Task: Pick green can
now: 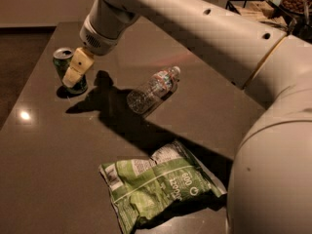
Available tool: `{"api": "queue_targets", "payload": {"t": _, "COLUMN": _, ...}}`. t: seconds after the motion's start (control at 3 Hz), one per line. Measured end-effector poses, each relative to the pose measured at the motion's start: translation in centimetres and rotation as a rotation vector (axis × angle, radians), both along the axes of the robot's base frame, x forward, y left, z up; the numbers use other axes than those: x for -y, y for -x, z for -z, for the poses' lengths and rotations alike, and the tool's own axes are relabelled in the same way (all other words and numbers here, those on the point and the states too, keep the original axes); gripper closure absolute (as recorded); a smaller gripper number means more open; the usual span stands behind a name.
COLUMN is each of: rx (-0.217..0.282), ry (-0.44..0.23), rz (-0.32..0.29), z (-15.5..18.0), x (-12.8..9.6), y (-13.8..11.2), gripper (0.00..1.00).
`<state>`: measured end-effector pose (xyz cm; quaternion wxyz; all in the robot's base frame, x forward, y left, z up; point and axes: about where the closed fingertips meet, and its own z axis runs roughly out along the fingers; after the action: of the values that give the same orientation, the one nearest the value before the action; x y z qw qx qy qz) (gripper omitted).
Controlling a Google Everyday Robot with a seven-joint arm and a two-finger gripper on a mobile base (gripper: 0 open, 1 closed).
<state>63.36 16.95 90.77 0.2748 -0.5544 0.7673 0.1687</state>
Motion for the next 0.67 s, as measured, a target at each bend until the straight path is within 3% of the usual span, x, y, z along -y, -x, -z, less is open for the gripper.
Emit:
{"api": "queue_targets", "payload": {"t": 0.33, "rx": -0.008, "ry": -0.015, "rz": -0.004, "z": 0.5, "x": -1.8, "y": -0.4, "gripper": 0.00}}
{"api": "queue_targets", "payload": {"t": 0.67, "rx": -0.013, "ry": -0.023, "rz": -0.020, "z": 0.7, "x": -3.5, "y": -0.4, "gripper": 0.19}}
